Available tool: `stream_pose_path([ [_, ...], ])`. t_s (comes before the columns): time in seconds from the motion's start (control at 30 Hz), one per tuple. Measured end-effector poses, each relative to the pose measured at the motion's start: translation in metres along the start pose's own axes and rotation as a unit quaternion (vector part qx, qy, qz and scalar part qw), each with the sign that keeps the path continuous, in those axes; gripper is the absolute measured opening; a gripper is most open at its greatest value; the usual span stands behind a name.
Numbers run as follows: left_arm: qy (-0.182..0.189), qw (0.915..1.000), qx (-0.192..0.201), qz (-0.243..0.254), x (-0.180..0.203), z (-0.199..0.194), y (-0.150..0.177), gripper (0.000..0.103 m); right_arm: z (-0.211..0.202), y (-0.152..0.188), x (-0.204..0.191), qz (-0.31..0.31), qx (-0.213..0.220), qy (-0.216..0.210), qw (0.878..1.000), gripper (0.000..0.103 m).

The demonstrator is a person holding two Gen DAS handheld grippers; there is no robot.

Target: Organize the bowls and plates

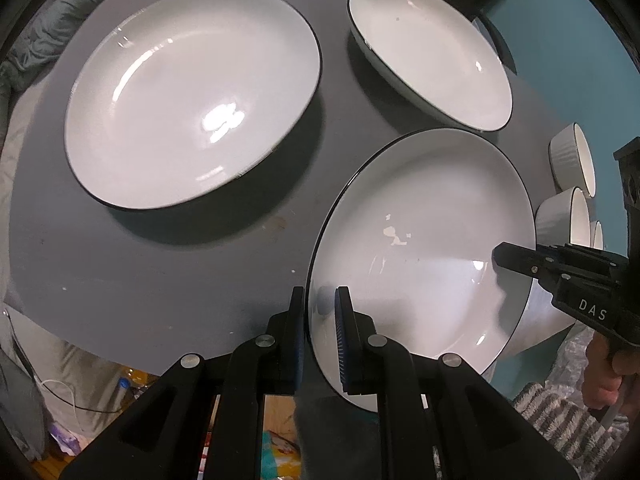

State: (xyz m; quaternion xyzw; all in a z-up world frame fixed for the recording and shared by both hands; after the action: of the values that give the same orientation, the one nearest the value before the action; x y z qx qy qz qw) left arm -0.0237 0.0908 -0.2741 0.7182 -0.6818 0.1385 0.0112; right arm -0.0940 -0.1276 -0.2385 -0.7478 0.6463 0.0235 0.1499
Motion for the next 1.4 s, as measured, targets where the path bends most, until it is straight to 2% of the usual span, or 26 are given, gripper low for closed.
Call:
stream_pose_path([
  [0.4,-0.006,0.9993,0.034,-0.016,-0.017,-0.036,-0.008,0.013,-0.034,-0.017,-0.005,-0.021,0.018,-0.022,0.999,0.012],
  [0.67,-0.020,0.9974,0.061,-0.031,-0.040,-0.061,-0.028,0.013,-0.043,-0.035,-0.017,-0.045,0.031,-0.034,0.998,0.012],
  [1.0,-0.038,0.9955,0.075,-0.043,-0.081,-0.072,-0.061,0.013,-0.030,-0.069,-0.053,-0.060,0.029,-0.046,0.997,0.012],
  [1.2,-0.046,0.9944,0.076,-0.056,-0.100,-0.067,-0.078,0.013,-0.011,-0.098,-0.082,-0.064,0.023,-0.044,0.997,0.012],
  [1.4,-0.056,0.9926,0.076,-0.077,-0.121,-0.055,-0.091,0.014,0.011,-0.121,-0.095,-0.065,0.007,-0.044,0.997,0.012],
])
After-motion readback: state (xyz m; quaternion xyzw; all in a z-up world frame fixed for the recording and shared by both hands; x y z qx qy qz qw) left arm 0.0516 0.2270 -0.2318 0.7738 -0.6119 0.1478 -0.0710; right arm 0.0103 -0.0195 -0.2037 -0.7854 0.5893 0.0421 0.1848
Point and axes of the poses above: each gripper's, at about its wrist camera, not at the fingertips, and z roughly the way its jaws point, x to its right, y to its underside, the point moved 1 cm from there along z, roughly the way its jaws point, and after that the axes turned 9 degrees about x, right-handed, at the moved point
